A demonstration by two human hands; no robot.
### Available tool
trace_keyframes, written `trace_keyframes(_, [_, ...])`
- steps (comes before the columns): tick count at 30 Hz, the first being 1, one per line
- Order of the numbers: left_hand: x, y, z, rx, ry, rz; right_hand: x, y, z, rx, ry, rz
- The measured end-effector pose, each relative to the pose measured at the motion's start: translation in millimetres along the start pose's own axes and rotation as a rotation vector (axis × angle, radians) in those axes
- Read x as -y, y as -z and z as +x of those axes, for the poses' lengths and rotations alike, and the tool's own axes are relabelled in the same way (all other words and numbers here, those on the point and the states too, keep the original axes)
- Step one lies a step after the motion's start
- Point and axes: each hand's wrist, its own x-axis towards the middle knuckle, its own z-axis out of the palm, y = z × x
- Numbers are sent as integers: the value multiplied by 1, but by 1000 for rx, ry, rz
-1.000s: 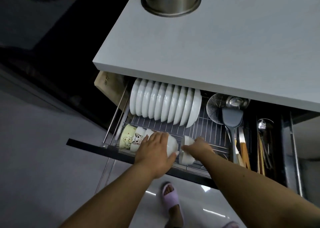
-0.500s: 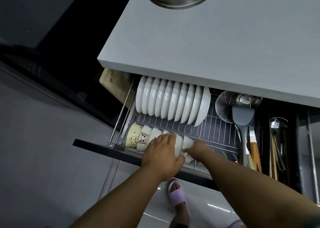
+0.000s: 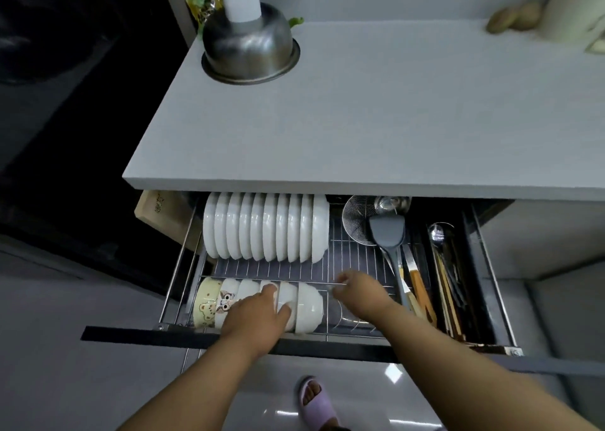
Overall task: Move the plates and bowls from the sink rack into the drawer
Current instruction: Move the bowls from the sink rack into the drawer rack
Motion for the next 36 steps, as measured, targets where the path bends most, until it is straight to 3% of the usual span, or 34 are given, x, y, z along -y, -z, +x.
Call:
trace_keyframes(3, [-27, -1, 5, 41, -33, -96, -17, 33, -27, -89, 18, -19])
trace_keyframes(14, [-195, -12, -7, 30, -415, -95, -120, 159, -131, -564, -71, 160])
trace_keyframes(36, [-532, -102, -74, 64, -865, 97, -352, 317, -282, -889, -188, 365])
